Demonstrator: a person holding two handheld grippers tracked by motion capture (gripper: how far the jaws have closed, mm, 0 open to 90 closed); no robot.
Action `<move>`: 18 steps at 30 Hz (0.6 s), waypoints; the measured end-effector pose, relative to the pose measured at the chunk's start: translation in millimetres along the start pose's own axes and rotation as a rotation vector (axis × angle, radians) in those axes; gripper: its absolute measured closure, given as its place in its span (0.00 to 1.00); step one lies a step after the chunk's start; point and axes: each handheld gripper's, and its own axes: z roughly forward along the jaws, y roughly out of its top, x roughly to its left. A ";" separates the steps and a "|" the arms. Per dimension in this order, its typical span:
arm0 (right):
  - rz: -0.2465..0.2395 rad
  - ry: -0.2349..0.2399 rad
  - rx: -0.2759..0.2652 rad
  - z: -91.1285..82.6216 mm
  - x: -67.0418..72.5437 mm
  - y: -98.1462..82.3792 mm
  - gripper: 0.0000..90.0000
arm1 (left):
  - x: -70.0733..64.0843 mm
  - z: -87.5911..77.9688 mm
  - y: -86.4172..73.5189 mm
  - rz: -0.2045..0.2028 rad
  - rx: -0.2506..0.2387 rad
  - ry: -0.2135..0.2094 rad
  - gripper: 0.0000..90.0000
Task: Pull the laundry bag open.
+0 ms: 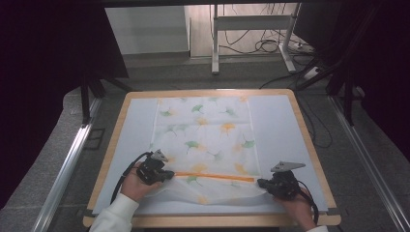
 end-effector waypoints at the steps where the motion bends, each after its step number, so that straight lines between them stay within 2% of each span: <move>1: 0.000 0.000 0.000 0.0 0.0 0.0 1.00 | 1.0 -0.6 -0.7 -0.003 -0.002 -0.002 1.00; 18: 0.002 0.001 -0.002 -0.1 0.0 -0.3 1.00 | 11.5 -9.2 -11.7 -0.037 -0.004 0.007 1.00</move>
